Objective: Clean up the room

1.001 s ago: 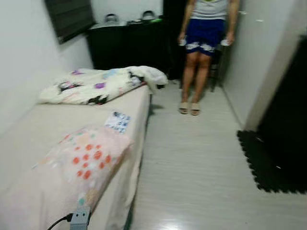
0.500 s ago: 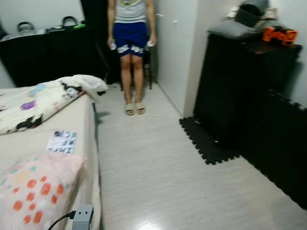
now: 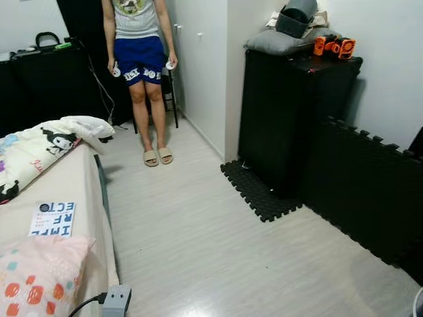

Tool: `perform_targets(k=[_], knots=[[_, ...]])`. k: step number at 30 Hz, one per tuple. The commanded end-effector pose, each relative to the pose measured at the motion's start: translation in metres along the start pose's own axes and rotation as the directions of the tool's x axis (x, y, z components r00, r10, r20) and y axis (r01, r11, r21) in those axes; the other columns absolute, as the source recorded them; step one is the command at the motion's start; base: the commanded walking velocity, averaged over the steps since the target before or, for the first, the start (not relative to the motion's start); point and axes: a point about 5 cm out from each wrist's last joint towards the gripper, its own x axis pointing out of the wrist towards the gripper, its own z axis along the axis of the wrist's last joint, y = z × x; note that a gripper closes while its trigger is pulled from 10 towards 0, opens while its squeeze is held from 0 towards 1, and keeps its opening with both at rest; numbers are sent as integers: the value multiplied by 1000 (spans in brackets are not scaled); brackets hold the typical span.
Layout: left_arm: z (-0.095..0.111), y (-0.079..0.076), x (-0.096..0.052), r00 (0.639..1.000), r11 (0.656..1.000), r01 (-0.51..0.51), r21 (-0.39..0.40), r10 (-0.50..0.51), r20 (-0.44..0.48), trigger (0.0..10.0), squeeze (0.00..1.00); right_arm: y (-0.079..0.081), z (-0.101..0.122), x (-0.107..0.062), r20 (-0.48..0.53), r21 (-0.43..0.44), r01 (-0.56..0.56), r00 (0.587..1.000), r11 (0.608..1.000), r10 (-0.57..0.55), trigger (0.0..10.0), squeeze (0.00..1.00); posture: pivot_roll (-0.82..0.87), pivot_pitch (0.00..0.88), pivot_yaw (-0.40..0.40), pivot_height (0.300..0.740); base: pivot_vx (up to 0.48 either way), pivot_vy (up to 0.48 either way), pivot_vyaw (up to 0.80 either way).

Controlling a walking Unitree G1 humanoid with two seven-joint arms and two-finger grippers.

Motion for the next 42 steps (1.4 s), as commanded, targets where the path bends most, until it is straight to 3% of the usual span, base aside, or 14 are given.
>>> perform_targets(k=[1,10,12,15,16,18,24,29,42], knots=[[-3,-1,0,1000,1000,0,21,0,-14,10000,0,7,-2,1,-3,8,-15,1000,1000,15,10000,0,-97,0,78,729,0,0,-750],[-4,-1,0,1000,1000,1,19,-1,-18,10000,0,31,3,4,5,10,-44,999,999,44,10000,0,-95,4,86,729,0,0,-750],[-6,-1,0,999,1000,-1,13,2,-40,10000,0,46,9,5,12,11,-60,998,998,60,10000,0,-94,5,87,729,0,0,-750],[-8,-2,0,998,1000,4,15,-3,-64,10000,0,56,12,6,15,12,-69,998,998,68,10000,0,-94,6,87,729,-160,0,-750],[-7,-1,0,998,1000,-5,27,7,-63,10000,0,63,13,6,16,12,-75,997,997,75,10000,0,-95,8,90,729,-480,0,-750],[-7,-1,0,998,1000,-5,27,7,-63,10000,0,63,13,6,16,12,-75,997,997,75,10000,0,-95,8,90,729,-480,0,-750],[-6,2,-1,998,999,-21,43,23,-53,10000,0,95,10,5,10,16,-104,995,994,104,10000,0,-93,8,91,729,0,0,-750],[-5,4,-1,998,998,-27,51,30,-48,10000,0,83,10,6,10,18,-92,996,996,92,10000,0,-94,7,93,729,0,0,-750],[-3,6,-1,999,996,-37,75,39,-24,10000,0,72,16,6,40,48,-86,996,995,85,10000,0,-94,5,89,729,74,0,-635]])
